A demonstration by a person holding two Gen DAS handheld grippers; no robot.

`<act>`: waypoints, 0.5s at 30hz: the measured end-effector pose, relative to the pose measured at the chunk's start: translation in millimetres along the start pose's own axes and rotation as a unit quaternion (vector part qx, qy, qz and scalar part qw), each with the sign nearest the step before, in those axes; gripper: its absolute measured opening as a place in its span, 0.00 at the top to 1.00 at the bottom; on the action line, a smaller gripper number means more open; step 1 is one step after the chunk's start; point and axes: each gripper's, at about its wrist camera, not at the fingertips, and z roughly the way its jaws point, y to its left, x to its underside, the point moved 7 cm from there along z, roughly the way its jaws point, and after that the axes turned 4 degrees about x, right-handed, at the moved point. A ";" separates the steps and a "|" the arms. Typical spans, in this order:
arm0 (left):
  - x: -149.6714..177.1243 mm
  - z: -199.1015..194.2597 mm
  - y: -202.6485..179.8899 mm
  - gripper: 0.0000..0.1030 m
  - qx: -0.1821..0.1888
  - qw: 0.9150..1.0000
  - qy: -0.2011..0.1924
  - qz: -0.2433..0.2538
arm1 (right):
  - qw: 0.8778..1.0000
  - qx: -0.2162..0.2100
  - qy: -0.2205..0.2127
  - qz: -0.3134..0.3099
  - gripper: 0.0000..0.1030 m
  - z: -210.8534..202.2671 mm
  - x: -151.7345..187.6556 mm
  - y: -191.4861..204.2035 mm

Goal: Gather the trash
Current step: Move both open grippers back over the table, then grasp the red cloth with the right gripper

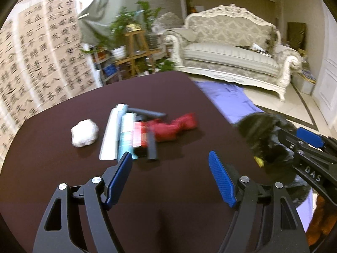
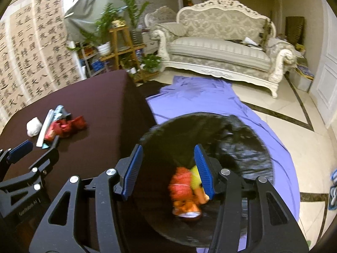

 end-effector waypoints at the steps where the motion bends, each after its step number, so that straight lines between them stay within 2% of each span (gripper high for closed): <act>1: 0.8 -0.5 10.0 0.29 -0.008 1.000 0.000 -0.006 | 1.000 -0.005 0.001 -0.003 0.51 0.2 -0.5 5.3; 8: 13.3 2.5 76.5 0.29 -0.065 0.997 0.014 -0.050 | 0.998 -0.050 0.014 -0.040 0.51 6.2 -5.3 65.1; 11: 17.3 1.9 99.7 0.29 -0.082 0.994 0.017 -0.069 | 0.996 -0.065 0.014 -0.051 0.44 8.2 -10.8 87.0; 15: 22.0 -0.7 125.6 0.29 -0.102 0.991 0.018 -0.088 | 0.995 -0.080 0.018 -0.061 0.44 13.3 -17.8 112.4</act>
